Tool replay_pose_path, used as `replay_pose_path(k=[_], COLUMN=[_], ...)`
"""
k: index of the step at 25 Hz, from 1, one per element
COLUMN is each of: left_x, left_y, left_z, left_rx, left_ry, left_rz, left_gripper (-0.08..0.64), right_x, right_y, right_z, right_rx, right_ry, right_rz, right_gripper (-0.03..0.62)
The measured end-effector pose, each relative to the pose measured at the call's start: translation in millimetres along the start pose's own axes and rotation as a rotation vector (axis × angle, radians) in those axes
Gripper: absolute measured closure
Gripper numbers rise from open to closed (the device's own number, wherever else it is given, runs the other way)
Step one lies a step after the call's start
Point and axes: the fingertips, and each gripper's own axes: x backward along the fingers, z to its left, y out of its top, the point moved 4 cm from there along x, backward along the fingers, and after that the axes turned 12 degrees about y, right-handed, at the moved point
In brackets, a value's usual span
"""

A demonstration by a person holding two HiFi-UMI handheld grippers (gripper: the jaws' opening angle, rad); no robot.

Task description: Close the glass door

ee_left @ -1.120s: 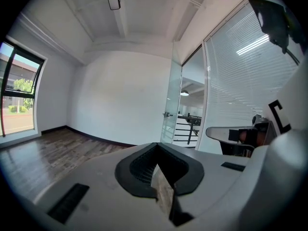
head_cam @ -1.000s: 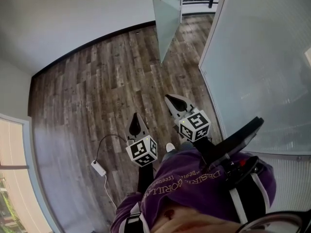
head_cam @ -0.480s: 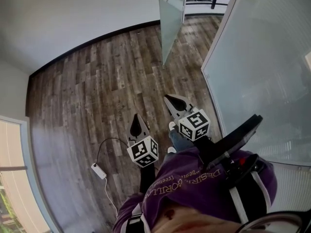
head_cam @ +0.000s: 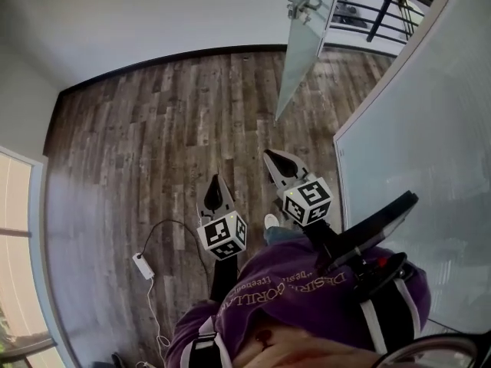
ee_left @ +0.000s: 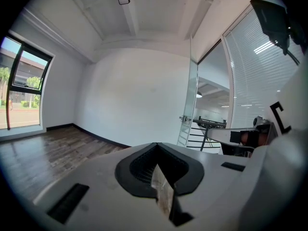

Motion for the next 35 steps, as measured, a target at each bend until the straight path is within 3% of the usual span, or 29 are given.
replay_pose_path(k=[8, 16, 26, 35], left_x=[-68, -94, -157, -230], left_y=[19, 18, 43, 82], left_z=[-30, -29, 19, 101], left_rx=[0.000, 0.012, 0.004, 0.019], left_ry=[0.010, 0.047, 0.035, 0.036], left_rz=[-0.006, 0.019, 0.008, -0.020], left_gripper=[0.560, 0.560, 0.560, 0.560], right_x=[-34, -61, -144, -250], right_y=[21, 20, 28, 45], right_z=[-65, -90, -96, -86], right_rx=[0.003, -0.025, -0.031, 0.002], right_ry=[0.023, 0.046, 0.041, 0.034], right_rz=[0.005, 0.026, 0.015, 0.006], right_gripper=[0.596, 0.596, 0.595, 0.595])
